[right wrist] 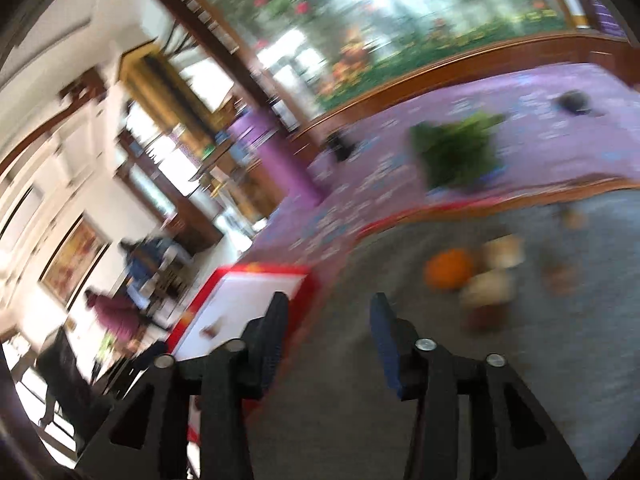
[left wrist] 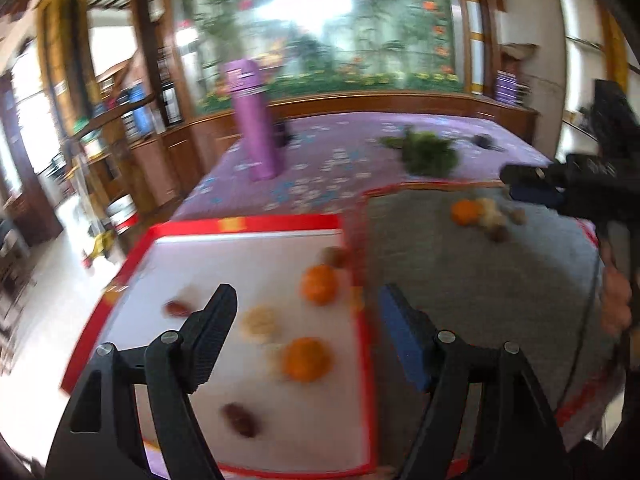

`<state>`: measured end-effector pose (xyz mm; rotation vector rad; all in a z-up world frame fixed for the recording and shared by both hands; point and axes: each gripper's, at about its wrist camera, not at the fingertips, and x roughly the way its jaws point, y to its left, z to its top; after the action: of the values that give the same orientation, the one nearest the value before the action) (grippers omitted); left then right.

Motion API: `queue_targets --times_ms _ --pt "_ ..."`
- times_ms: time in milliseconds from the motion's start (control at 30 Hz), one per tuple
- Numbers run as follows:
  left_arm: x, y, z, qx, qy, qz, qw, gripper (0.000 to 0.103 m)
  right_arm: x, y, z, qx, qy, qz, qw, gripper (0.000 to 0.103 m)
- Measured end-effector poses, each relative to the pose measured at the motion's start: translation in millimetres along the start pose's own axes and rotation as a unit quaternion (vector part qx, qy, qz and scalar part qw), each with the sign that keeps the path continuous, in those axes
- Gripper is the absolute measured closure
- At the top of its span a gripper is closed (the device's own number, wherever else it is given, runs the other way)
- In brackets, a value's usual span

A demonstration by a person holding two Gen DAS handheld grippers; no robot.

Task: Organize fruits
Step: 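Move both open grippers back over the mat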

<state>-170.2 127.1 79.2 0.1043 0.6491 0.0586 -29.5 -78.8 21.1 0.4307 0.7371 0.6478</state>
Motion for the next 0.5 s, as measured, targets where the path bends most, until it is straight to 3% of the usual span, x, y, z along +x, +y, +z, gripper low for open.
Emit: queue_targets --times_ms 167,333,500 --pt "11 -43 19 0.028 0.011 -0.061 0.9977 0.027 -23 -67 22 0.047 -0.002 -0.075 0.996 0.051" --pt "39 -90 44 0.06 0.029 -0.096 0.9932 0.028 -14 -102 30 0.08 0.018 -0.07 0.994 0.051" --pt "65 -124 45 0.076 0.064 -0.118 0.988 0.028 6 -120 23 0.1 0.036 -0.071 0.992 0.054"
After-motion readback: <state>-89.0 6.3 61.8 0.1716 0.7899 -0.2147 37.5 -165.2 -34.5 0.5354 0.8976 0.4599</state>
